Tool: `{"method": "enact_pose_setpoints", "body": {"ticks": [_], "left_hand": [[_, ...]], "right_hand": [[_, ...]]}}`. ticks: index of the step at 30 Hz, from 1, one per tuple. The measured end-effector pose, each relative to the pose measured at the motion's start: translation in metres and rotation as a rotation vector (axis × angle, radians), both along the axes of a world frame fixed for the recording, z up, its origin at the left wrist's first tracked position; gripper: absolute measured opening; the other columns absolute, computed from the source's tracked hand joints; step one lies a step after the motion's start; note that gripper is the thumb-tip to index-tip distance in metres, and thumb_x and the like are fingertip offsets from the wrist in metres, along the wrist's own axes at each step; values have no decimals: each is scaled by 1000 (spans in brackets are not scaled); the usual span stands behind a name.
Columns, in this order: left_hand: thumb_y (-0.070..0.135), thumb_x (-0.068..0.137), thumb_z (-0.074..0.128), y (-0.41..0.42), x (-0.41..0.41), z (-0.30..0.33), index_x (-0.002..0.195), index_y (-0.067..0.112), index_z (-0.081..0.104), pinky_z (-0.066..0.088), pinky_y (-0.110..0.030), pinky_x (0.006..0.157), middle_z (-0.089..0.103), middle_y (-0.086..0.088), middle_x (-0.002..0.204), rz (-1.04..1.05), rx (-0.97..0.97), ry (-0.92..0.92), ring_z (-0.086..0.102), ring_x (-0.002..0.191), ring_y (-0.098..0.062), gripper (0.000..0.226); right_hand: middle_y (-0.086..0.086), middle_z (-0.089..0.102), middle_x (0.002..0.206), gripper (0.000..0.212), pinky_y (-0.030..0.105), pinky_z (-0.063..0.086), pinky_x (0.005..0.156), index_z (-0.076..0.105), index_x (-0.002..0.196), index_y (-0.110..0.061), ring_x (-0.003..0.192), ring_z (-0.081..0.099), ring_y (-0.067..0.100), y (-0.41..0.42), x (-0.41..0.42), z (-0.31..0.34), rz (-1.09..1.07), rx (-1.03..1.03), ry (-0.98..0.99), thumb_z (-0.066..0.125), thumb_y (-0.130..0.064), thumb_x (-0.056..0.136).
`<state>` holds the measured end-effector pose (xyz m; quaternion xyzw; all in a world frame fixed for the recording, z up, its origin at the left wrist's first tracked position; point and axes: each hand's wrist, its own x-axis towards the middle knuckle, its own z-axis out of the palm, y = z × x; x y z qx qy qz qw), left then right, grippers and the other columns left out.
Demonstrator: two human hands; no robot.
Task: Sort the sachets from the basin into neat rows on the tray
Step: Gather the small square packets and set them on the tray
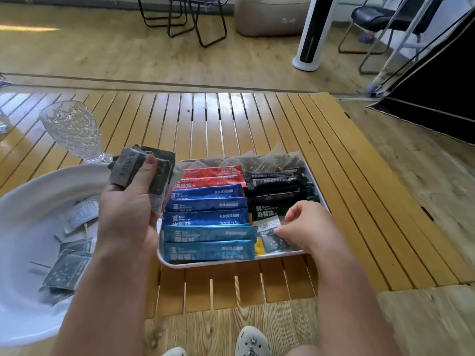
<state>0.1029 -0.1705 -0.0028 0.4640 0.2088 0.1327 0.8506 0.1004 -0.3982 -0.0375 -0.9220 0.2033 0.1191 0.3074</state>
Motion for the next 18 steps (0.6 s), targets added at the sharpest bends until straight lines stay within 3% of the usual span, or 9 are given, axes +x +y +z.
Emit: {"method": "enact_pose_setpoints", "body": {"ticks": [3,5,8,11,16,18], "left_hand": [[20,87,65,-5,-1,-2,101,17,59,57,-27,62,74,-3,91,-53,4,24,73,85,-15,16],[22,82,67,-10,-1,-4,101,13,59,55,-30,72,73,-6,96,-111,21,46,71,94,-19,22],[25,72,69,-20,-2,-7,110,8,59,53,-30,74,72,-11,102,-234,60,61,69,100,-23,43],[29,72,70,-28,-2,-8,115,12,58,56,-28,65,72,-9,102,-327,113,94,71,95,-21,47],[31,76,67,-36,-5,-8,100,24,61,55,-31,71,75,-1,92,-386,130,86,72,92,-17,26],[32,78,67,-37,-6,-6,104,22,61,57,-33,70,75,-4,95,-399,106,104,72,92,-20,30]], "right_hand": [[0,61,82,19,22,42,54,58,83,-20,73,54,9,-1,0,-1,5,-36,15,76,-18,78],[-2,62,82,15,21,41,56,59,81,-22,74,55,9,1,-2,2,23,4,-79,74,-22,81],[-7,66,81,13,19,44,60,63,86,-24,77,61,7,15,-5,18,42,373,-272,69,-36,86],[-9,71,82,23,14,47,56,67,94,-28,68,64,-2,39,-9,35,114,774,-224,66,-45,80],[-6,71,71,8,8,45,53,71,84,-16,59,62,-2,57,-6,32,128,809,-244,73,-24,82],[-2,73,71,8,11,48,55,72,84,-10,61,65,2,55,-4,30,77,892,-255,73,-18,82]]}}
